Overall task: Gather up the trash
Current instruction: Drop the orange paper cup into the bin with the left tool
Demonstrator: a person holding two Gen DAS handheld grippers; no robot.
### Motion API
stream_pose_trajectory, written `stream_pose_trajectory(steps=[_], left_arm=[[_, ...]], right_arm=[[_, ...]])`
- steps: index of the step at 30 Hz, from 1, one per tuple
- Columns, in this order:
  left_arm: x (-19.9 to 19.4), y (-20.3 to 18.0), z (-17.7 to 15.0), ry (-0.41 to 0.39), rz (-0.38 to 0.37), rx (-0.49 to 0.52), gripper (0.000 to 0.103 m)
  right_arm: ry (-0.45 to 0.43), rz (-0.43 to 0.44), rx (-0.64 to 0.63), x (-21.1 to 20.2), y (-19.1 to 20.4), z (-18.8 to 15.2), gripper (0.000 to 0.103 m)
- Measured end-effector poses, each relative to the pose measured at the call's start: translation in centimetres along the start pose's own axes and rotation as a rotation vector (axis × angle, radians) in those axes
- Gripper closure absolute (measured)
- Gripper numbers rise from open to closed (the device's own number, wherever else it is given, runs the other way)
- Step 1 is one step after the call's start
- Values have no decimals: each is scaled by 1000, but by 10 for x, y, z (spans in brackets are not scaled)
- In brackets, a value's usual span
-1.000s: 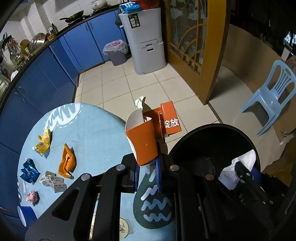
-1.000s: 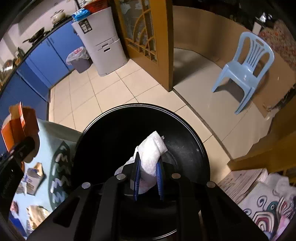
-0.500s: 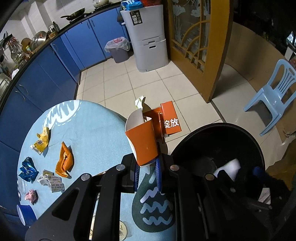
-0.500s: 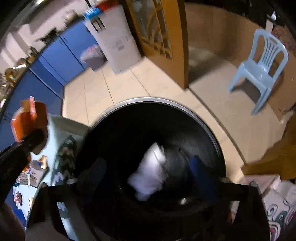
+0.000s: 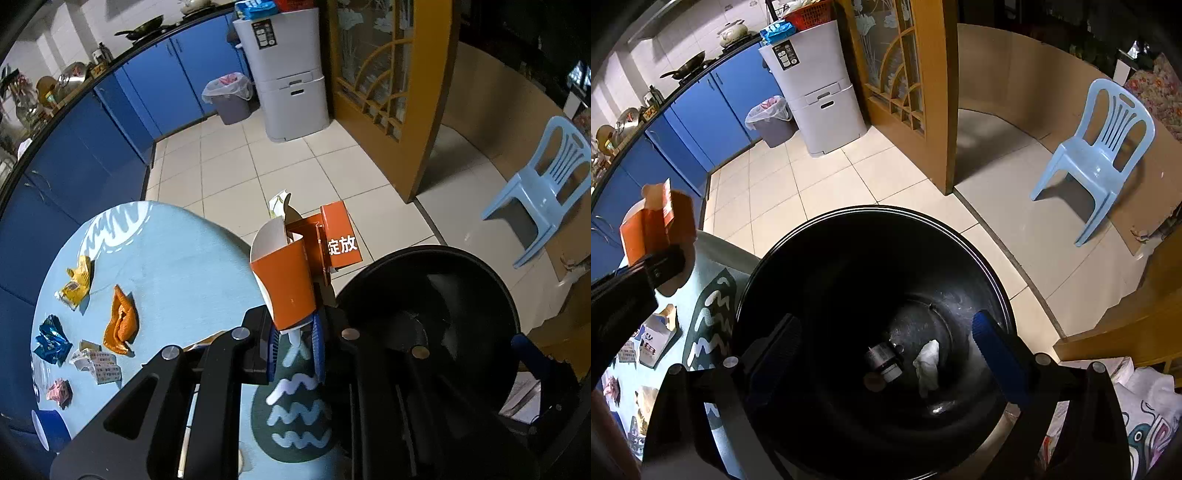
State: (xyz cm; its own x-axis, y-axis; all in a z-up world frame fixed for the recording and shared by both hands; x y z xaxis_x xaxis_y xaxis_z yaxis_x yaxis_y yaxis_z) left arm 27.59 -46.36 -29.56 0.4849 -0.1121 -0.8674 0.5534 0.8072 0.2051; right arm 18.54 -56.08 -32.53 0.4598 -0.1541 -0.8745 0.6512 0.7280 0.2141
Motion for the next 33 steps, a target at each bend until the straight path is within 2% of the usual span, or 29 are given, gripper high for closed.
stream_pose_trajectory(steps=[6, 7, 9, 10, 11, 13, 14, 24, 33], left_arm=[[-2, -13, 6, 11, -19, 24, 81], [-2, -14, 7, 10, -16, 24, 75], [-5, -13, 9, -1, -15, 22, 47], [-8, -12, 11, -20, -15, 17, 14], [-13, -9, 13, -58, -9, 8, 4], [-25, -6, 17, -120, 6, 8, 4], [-28, -6, 18, -126, 13, 16, 4], [-41, 19, 10, -113, 3, -22, 4], [-62, 52, -6, -139, 17, -53, 4]], right_arm=[[4, -4, 5, -2, -2, -5, 12], [5, -3, 6, -2, -3, -5, 12], [8, -2, 7, -3, -4, -6, 12], [8, -2, 8, -3, -5, -6, 12], [8, -1, 7, -3, -5, -6, 12], [9, 0, 6, -4, -5, -6, 12], [8, 0, 7, -4, -5, -7, 12], [-5, 12, -10, -17, 10, -14, 12], [-35, -7, -7, -35, 16, -16, 12]])
Point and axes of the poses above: each gripper's, at about its wrist camera, not at the fingertips, and x roughly the way its jaws point, y to its left, z to its top, the point moved 9 cm from there along x, roughly the way its jaws point, and after that the axes turned 6 degrees about x, right-handed, at the moved point
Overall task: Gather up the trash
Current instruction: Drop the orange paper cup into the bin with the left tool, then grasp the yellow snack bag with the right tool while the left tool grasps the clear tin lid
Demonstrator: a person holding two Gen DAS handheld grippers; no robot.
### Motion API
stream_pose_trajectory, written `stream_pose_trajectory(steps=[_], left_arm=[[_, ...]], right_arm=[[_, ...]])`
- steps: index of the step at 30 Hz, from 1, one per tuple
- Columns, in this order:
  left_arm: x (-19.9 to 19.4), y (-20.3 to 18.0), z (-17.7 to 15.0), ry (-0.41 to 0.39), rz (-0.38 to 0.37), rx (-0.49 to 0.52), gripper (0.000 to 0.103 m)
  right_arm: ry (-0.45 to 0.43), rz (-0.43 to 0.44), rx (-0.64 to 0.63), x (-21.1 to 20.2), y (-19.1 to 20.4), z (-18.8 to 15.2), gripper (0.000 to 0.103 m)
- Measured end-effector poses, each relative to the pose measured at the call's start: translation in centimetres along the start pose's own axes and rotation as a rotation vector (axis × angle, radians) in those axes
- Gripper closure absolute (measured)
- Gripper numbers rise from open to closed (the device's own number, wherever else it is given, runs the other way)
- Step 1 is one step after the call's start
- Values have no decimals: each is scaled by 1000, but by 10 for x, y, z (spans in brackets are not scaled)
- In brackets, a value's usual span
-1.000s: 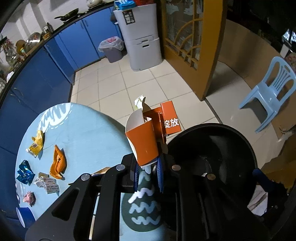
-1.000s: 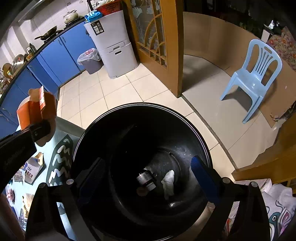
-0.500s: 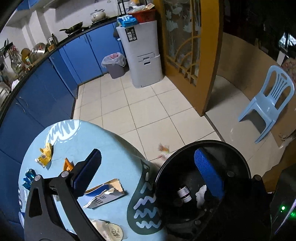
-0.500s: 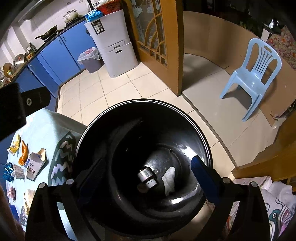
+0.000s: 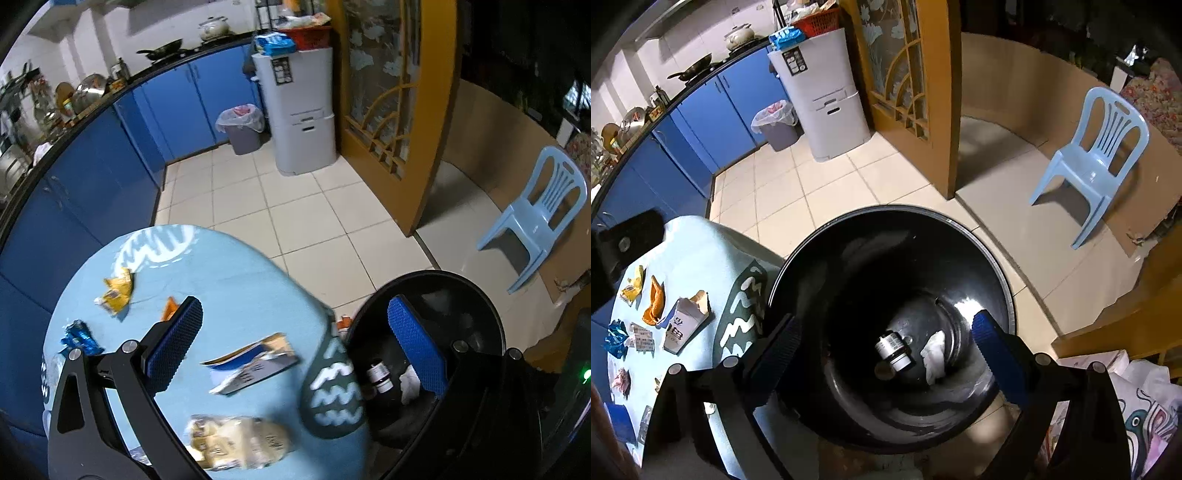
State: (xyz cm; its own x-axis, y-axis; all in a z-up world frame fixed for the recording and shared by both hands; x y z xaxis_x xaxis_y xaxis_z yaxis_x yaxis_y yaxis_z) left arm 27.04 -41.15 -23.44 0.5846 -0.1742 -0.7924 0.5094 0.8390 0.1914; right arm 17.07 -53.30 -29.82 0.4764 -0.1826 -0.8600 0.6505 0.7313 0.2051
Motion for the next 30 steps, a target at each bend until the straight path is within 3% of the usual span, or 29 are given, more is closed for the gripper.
stream_pose_trajectory(steps=[7, 13, 22, 30], left_arm=[[-12, 48, -17, 8, 20, -75, 4], [-27, 93, -47, 19, 66, -100, 4], [-61, 192, -132, 57, 234, -163, 4], [-79, 279, -213, 113, 362, -274, 4]], right_arm=[[-19, -9, -3, -12, 9, 1, 11], [-34, 43, -84, -29, 48, -11, 11], [20, 143, -309, -45, 150, -80, 12], [46, 134, -378, -41, 193, -113, 12]])
Point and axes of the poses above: each gripper's, at about its wrist camera, not at the fingertips, and x roughly the way its jaws point, y to its left, z to its top, the point moved 9 cm from there along x, roughly the way its jaws point, and after that the axes turned 6 degrees about x, right-handed, at the moved point
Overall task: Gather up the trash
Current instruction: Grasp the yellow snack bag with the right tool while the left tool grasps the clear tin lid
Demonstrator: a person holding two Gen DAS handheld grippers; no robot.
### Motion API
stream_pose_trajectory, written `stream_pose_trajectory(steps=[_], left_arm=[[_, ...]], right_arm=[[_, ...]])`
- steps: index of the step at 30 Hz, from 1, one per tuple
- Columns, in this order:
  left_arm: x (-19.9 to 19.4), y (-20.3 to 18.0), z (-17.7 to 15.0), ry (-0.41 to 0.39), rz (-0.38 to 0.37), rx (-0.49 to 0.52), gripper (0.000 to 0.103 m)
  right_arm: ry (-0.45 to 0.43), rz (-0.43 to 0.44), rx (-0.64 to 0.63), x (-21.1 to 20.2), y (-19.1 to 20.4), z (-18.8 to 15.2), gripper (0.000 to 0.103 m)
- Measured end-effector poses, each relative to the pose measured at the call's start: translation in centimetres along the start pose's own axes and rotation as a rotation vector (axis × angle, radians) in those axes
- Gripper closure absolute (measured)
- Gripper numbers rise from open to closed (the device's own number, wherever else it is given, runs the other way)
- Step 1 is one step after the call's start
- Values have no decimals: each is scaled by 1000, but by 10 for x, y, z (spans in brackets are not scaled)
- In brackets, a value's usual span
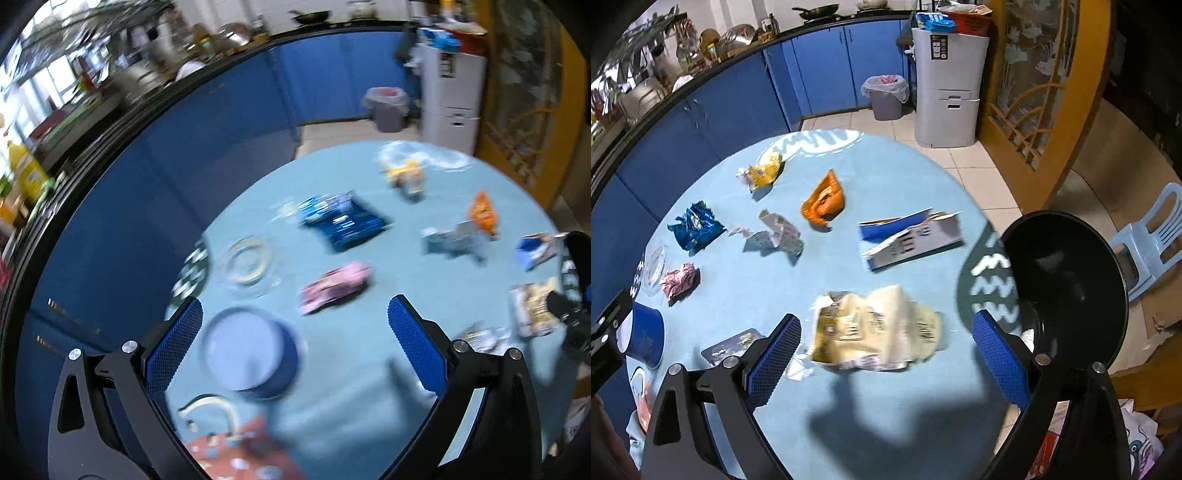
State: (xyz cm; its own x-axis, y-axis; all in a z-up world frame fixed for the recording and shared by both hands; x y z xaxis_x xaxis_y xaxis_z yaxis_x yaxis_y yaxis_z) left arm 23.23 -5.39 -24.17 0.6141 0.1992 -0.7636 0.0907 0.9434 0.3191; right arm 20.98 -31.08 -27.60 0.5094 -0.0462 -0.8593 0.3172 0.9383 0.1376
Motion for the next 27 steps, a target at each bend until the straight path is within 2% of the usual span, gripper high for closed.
stream_pose_trajectory(steps=[4, 11, 17, 19, 21, 23, 27], left_arm=[[32, 29, -24, 89, -19, -62, 4], [77, 41, -50, 204, -79, -127, 4], [88, 38, -57, 225, -101, -149, 5], [88, 37, -58, 218, -109, -154, 8], [85, 35, -58, 205, -120, -152, 15], [81, 32, -58, 197, -133, -147, 23], [74, 28, -58, 186, -136, -138, 24]], right_arm=[[33, -30, -6, 12, 10, -3, 11], [76, -111, -25, 36, 13, -6, 11], [107, -148, -27, 50, 9, -8, 12], [106, -139, -16, 51, 8, -7, 13], [102, -121, -22, 50, 10, -7, 18], [101, -100, -25, 50, 13, -8, 30], [97, -64, -30, 46, 20, -10, 47]])
Point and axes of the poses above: each gripper's, at about its wrist camera, not at the fingertips, and x roughly the way its jaws point, y to its left, z to its top, the point moved 9 cm from there along x, roughly the way its jaws point, and after that the axes turned 6 degrees about x, right-handed, at the moved point
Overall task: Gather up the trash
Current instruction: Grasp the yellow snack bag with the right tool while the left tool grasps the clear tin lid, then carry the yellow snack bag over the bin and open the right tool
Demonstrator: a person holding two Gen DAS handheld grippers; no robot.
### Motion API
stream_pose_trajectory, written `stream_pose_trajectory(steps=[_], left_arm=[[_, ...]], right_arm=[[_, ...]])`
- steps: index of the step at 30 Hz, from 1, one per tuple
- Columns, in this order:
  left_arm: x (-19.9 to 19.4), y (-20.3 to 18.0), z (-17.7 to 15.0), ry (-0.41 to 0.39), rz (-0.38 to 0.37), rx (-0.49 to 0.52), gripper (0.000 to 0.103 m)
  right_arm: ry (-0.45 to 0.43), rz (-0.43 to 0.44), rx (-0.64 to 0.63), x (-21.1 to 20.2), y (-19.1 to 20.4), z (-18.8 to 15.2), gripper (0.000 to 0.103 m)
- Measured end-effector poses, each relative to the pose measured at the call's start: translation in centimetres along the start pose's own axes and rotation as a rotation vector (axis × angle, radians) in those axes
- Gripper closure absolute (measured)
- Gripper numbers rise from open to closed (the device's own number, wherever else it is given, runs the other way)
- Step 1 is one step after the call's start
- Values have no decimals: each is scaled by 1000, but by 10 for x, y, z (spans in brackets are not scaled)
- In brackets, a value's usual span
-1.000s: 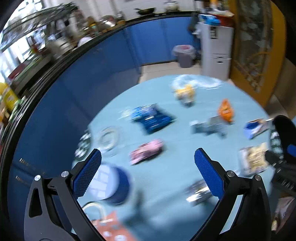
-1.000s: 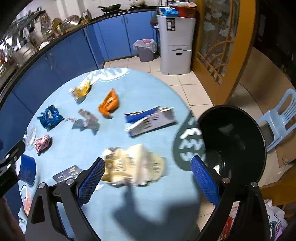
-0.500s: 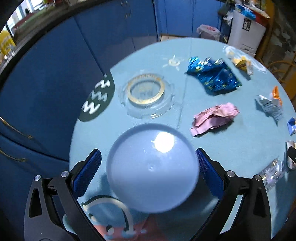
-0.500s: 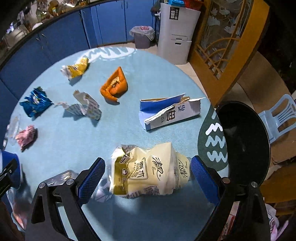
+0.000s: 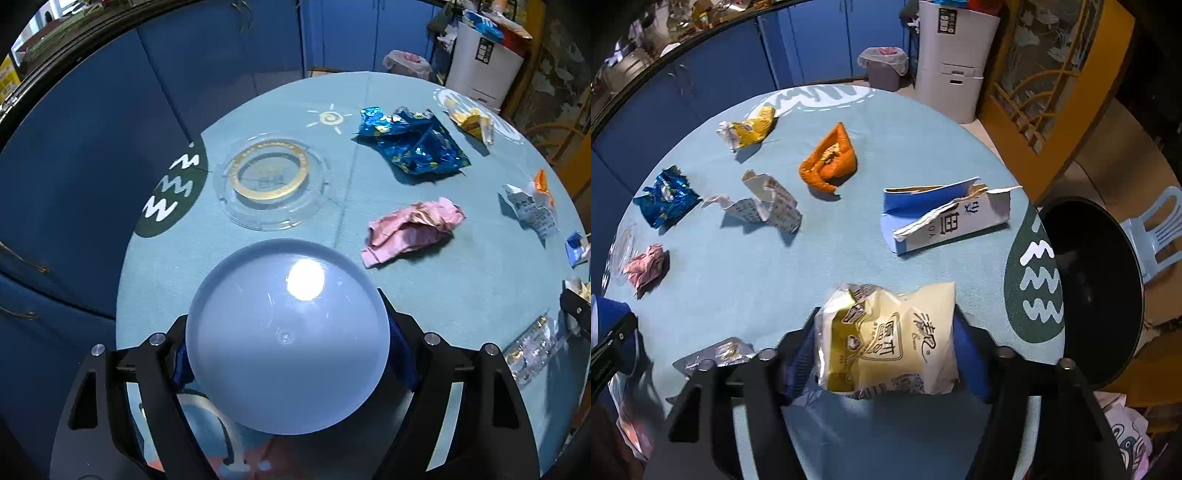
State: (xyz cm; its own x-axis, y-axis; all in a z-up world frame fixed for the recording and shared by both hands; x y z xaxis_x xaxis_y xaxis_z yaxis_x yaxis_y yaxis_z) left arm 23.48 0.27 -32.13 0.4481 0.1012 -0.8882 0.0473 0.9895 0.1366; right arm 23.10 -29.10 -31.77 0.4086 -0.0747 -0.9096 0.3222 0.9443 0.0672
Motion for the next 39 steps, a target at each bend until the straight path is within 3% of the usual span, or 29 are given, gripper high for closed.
stream_pose_trajectory(steps=[2, 5, 15, 24, 39], left_arm=[[-4, 0, 1, -15, -1, -2, 24], [-18, 1, 6, -66, 7, 4, 27], [-44, -25, 26, -148, -9, 44, 27], [-67, -70, 47, -207, -45, 106, 27], [-99, -210, 82, -289, -170, 311, 27]], right_arm=[[-15, 14, 6, -5, -1, 0, 62], [-18, 48, 7, -12, 0, -2, 71], [-76, 70, -5, -36, -1, -3, 73], [-136, 62, 19, -55, -26, 5, 73], [-179, 25, 124, -65, -96, 14, 73]])
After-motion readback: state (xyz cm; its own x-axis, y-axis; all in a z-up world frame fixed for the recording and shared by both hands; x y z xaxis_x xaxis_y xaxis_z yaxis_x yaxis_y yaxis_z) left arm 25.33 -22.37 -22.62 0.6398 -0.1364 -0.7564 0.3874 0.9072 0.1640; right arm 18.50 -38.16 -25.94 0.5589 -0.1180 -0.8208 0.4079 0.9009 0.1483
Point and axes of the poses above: each gripper's, at about its wrist camera, not at the fingertips, and x roughly the way its jaws point, y to its left, z to its top, the point moved 9 cm from there along x, roughly the way its jaws point, and after that the axes turned 6 degrees about x, right-handed, at the moved point
